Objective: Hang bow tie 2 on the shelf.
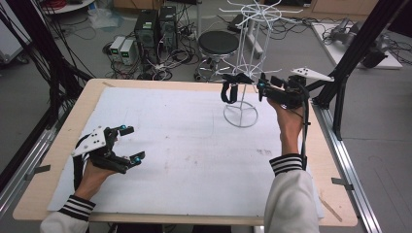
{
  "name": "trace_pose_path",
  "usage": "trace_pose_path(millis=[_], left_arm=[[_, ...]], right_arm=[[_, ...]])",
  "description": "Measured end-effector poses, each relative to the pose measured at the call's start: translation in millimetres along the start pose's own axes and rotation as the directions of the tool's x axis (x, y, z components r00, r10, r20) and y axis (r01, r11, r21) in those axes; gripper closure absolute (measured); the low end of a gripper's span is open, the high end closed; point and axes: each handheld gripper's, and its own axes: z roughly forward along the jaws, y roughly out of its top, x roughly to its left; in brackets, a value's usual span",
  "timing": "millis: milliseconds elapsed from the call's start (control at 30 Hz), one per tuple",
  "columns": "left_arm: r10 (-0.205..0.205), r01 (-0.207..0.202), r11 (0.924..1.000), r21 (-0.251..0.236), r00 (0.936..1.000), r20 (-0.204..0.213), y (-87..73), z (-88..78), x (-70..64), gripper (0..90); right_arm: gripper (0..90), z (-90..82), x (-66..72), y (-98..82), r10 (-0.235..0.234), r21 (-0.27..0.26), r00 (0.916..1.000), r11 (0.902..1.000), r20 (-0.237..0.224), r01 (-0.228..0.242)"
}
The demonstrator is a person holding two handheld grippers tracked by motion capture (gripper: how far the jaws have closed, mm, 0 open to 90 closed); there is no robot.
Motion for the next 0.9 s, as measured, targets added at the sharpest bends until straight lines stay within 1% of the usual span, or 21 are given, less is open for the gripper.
trace_pose_path(millis=[33, 67, 100, 133, 200, 233, 300, 367, 433, 500, 533, 567, 667, 733, 833, 867, 900], left_arm=[[0.001, -0.001, 1.0, -0.001, 1.0, -0.001, 0.2, -0.2, 0.0, 1.8], [0.001, -0.001, 1.0, -0.003, 1.0, -0.001, 0.5, -0.5, -0.3, 1.8], [0.003, -0.003, 1.0, -0.006, 1.0, -0.005, 0.9, -1.1, -0.3, 1.8], [0.002, -0.002, 1.0, -0.007, 1.0, -0.007, 1.1, -1.4, -0.3, 1.8], [0.005, -0.005, 1.0, -0.005, 0.9999, -0.012, 1.1, -2.1, 0.3, 1.8], [0.003, -0.003, 1.0, -0.004, 0.9999, -0.013, 0.9, -2.4, 0.8, 1.8], [0.0, 0.0, 1.0, -0.004, 0.9998, -0.017, 0.3, -2.9, 1.5, 1.8], [0.001, -0.001, 1.0, 0.003, 0.9998, -0.022, 0.0, -3.0, 2.1, 1.8], [0.003, -0.002, 1.0, 0.008, 0.9998, -0.022, -0.2, -2.3, 1.7, 1.8], [0.004, -0.003, 0.9999, 0.012, 0.9997, -0.023, -0.4, -1.3, 0.9, 1.8], [0.007, -0.007, 0.9998, 0.016, 0.9996, -0.026, -0.5, -1.0, 0.6, 1.8], [0.006, -0.005, 0.9998, 0.019, 0.9997, -0.022, -0.6, -0.7, -0.1, 1.8], [0.01, -0.01, 0.9998, 0.02, 0.9995, -0.029, -1.1, -0.3, -2.2, 1.7], [0.014, -0.014, 0.9997, 0.021, 0.9993, -0.034, -1.4, -1.0, -3.4, 1.8], [0.015, -0.015, 0.9997, 0.018, 0.9985, -0.053, -2.3, -3.6, -4.8, 1.7], [0.018, -0.017, 0.9997, 0.015, 0.998, -0.061, -2.7, -4.7, -5.4, 1.8], [0.021, -0.02, 0.9997, 0.013, 0.9974, -0.069, -3.3, -5.9, -6.1, 1.8]], right_arm=[[13.6, -2.0, 1.7, -0.3, -0.007, -0.001, 1.0, 1.0, 0.002, 0.007], [8.3, -4.3, 3.9, -0.8, -0.021, 0.002, 0.9997, 0.9998, -0.01, 0.021], [7.9, -7.8, 6.1, -1.7, -0.047, -0.007, 0.9986, 0.9989, -0.025, 0.047], [0.6, -11.3, 8.5, -2.9, -0.075, -0.019, 0.9964, 0.9971, -0.04, 0.074], [0.6, -18.0, 11.9, -5.2, -0.096, -0.023, 0.9937, 0.9952, -0.058, 0.095], [0.6, -22.6, 13.4, -7.3, -0.115, -0.038, 0.9907, 0.993, -0.073, 0.112], [0.6, -30.5, 16.1, -11.4, -0.128, -0.053, 0.989, 0.9908, -0.074, 0.124], [0.6, -37.7, 17.9, -16.3, -0.136, -0.07, 0.9863, 0.9891, -0.094, 0.13], [0.6, -43.2, 20.1, -21.8, -0.148, -0.083, 0.9838, 0.9867, -0.101, 0.14], [0.6, -47.4, 22.3, -28.5, -0.16, -0.092, 0.9797, 0.9845, -0.121, 0.149], [0.6, -49.1, 23.0, -32.0, -0.173, -0.097, 0.9772, 0.9821, -0.123, 0.162], [0.6, -51.1, 24.5, -36.1, -0.174, -0.098, 0.9766, 0.9819, -0.127, 0.162], [0.6, -56.4, 27.2, -50.6, -0.19, -0.11, 0.9723, 0.9783, -0.136, 0.176], [0.6, -59.2, 28.0, -61.5, -0.211, -0.126, 0.9672, 0.973, -0.142, 0.193], [0.6, -62.3, 30.0, -78.9, -0.223, -0.152, 0.9612, 0.9681, -0.162, 0.199], [0.6, -63.1, 31.2, -84.8, -0.232, -0.151, 0.9594, 0.9663, -0.161, 0.208], [0.6, -64.0, 32.4, -91.3, -0.244, -0.162, 0.9572, 0.9623, -0.156, 0.218]])
